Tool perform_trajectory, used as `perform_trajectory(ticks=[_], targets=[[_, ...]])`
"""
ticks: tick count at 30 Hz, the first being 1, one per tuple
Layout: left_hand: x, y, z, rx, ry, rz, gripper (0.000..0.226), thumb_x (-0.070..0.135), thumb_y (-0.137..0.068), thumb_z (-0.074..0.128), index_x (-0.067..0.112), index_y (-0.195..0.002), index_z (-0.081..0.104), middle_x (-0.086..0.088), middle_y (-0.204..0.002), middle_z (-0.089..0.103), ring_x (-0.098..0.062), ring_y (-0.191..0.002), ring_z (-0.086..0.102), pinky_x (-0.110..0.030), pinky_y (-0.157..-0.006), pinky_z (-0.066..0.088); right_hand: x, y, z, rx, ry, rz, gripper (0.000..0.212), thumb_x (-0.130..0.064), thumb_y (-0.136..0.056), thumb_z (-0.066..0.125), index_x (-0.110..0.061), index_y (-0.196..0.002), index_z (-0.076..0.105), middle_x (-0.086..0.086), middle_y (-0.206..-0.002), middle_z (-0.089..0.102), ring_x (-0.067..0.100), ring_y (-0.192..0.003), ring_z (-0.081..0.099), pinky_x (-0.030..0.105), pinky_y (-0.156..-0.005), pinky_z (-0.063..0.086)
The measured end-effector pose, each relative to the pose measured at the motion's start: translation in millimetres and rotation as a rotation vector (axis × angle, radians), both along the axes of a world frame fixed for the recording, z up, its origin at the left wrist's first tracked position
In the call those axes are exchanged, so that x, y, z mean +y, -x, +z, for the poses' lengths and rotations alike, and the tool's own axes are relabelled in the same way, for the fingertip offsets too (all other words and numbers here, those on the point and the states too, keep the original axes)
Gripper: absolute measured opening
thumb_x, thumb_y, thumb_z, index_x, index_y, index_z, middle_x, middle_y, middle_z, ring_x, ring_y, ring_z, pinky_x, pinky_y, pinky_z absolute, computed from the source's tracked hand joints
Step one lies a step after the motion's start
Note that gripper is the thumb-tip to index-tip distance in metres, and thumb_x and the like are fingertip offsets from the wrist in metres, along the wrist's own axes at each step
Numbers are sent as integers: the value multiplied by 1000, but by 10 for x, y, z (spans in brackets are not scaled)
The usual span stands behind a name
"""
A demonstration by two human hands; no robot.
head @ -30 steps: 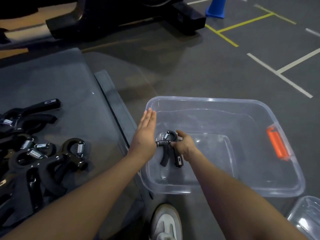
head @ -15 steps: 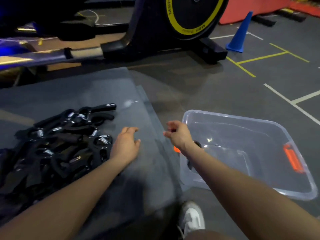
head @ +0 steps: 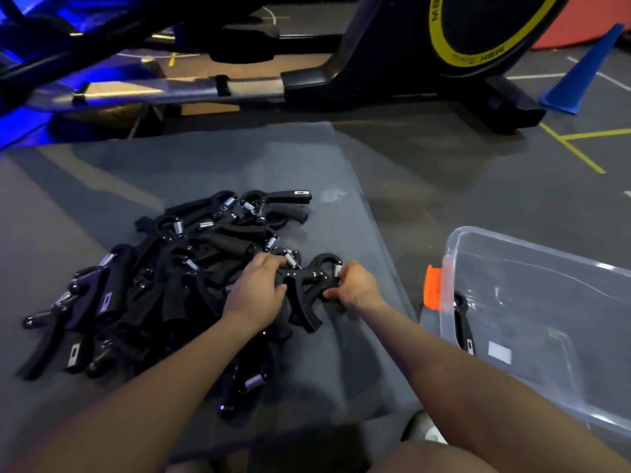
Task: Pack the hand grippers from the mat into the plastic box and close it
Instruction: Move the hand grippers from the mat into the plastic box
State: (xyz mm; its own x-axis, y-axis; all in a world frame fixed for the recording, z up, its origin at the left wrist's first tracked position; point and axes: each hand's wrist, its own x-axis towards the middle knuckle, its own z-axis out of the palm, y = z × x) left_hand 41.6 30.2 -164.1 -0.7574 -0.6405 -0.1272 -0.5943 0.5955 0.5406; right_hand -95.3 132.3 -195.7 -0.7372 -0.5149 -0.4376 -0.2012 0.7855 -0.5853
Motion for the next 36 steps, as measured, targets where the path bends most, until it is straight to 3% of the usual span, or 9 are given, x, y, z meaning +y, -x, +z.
perform_trajectory(ticks=[7, 10, 13, 16, 18, 21, 26, 32, 36], targets=[[-12, -17, -12, 6, 5, -6, 43, 13, -88, 57, 13, -130, 49, -1, -134, 43, -21, -128, 42, -36, -107, 37, 27, -31, -26, 88, -106, 61, 29, -12, -78, 65, -6, -106, 59, 16, -112, 66, 32, -104, 63, 31, -80, 49], [17, 26, 10, -11, 4, -17, 42, 14, -89, 56, 14, -130, 48, 0, -135, 42, -19, -128, 40, -33, -107, 37, 36, -22, 0, 93, -86, 119, 9, -12, -80, 58, -11, -87, 53, 17, -102, 66, 30, -91, 61, 30, -71, 42], [59, 75, 57, -31, 11, -22, 42, 17, -90, 55, 17, -132, 46, 3, -136, 40, -17, -129, 40, -32, -103, 37, 64, 10, 13, 51, -43, 79, 30, -15, -83, 60, -12, -62, 38, 11, -79, 52, 21, -75, 46, 25, -62, 34], [98, 120, 94, -26, 4, -25, 41, 17, -89, 56, 18, -130, 47, 2, -135, 41, -18, -127, 42, -35, -103, 40, 91, 25, 79, -7, 0, -17, 40, -18, -82, 61, -15, -55, 32, 5, -64, 44, 23, -64, 43, 25, -48, 32], [125, 147, 118, -24, -12, -24, 42, 18, -89, 57, 18, -130, 48, 2, -134, 41, -19, -125, 43, -37, -103, 41, 92, 33, 126, -20, 28, -61, 36, -15, -82, 60, -12, -54, 38, 3, -56, 43, 20, -54, 42, 24, -45, 34], [158, 186, 143, -24, -26, -37, 42, 20, -89, 58, 19, -130, 49, 2, -134, 42, -19, -126, 44, -37, -105, 40, 86, 33, 184, -60, 149, -152, 16, -11, -79, 64, -7, -64, 59, 11, -64, 56, 23, -61, 53, 32, -62, 52], [226, 248, 184, -5, -32, -54, 42, 22, -88, 60, 18, -129, 50, -1, -133, 45, -19, -127, 44, -34, -106, 39, 87, 18, 320, -17, 341, -236, 16, -13, -77, 68, -9, -62, 62, 6, -59, 53, 17, -57, 47, 23, -55, 40], [284, 380, 231, 50, -93, -23, 50, 23, -83, 68, 13, -128, 51, -7, -127, 50, -23, -119, 52, -36, -104, 41, 101, 65, 683, 19, 520, -264, 13, -12, -77, 72, -3, -87, 72, 6, -73, 64, 17, -69, 58, 33, -73, 51], [294, 520, 263, 152, -205, 72, 47, 25, -76, 74, 8, -116, 57, -11, -117, 60, -26, -107, 60, -38, -97, 47, 94, 73, 808, 18, 543, -229, 16, -13, -76, 73, -3, -88, 73, 4, -70, 61, 14, -63, 56, 26, -65, 47]])
